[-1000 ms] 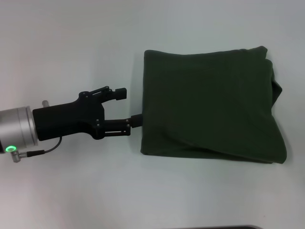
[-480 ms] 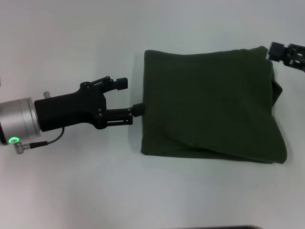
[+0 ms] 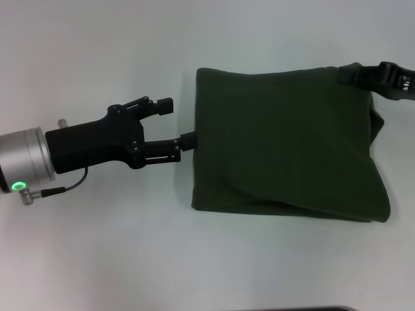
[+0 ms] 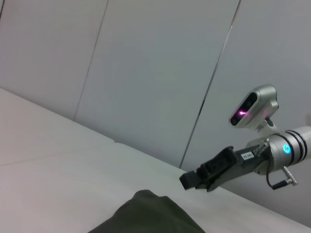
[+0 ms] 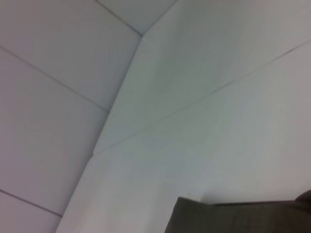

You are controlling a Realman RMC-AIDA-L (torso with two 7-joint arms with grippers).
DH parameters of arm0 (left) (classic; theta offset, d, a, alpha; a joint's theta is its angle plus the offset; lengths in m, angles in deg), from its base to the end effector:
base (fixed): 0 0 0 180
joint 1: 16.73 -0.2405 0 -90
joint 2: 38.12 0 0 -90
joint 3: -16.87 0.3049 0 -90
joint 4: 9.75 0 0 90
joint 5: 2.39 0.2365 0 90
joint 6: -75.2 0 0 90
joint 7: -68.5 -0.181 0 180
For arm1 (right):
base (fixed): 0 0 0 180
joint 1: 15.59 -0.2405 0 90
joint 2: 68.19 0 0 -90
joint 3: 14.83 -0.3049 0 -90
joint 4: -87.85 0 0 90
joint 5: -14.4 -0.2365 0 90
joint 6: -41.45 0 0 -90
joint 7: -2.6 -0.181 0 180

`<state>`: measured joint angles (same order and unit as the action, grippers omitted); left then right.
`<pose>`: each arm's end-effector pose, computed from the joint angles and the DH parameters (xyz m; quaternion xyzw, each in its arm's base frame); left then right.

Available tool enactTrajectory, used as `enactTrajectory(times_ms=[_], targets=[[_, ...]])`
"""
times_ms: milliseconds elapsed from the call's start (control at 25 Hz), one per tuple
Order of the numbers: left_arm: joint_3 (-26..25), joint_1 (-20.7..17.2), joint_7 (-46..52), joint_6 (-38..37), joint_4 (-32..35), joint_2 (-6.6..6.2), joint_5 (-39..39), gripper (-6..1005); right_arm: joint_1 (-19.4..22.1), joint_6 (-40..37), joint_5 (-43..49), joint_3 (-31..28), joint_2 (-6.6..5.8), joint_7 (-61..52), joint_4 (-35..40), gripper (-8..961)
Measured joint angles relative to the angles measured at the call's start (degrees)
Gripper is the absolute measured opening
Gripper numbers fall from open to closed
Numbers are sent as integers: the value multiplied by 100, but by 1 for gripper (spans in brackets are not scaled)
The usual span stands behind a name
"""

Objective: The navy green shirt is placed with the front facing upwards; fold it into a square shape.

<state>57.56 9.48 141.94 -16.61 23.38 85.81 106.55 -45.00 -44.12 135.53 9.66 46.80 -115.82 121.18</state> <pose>-0.2886 0.3426 -0.0996 -0.9147 -0.2282 -0.3192 0.0972 0.3617 0.3937 -0.0072 -0.7484 0.5778 0.2965 0.1349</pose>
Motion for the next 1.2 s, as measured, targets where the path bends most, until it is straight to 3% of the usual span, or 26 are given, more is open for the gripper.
enactTrajectory(times_ms=[240, 560, 920, 1200], targets=[[0, 6, -20, 62, 1, -6, -81, 943, -133, 161, -3, 350, 33, -45, -183, 59], [0, 7, -23, 85, 1, -9, -101, 943, -253, 1064, -3, 1117, 115, -236, -373, 33], [0, -15, -23, 178, -34, -9, -112, 944, -284, 1464, -2, 1178, 165, -207, -370, 34], [0, -27, -22, 212, -68, -9, -136, 944, -252, 1192, -232, 1100, 216, 125, -268, 34]])
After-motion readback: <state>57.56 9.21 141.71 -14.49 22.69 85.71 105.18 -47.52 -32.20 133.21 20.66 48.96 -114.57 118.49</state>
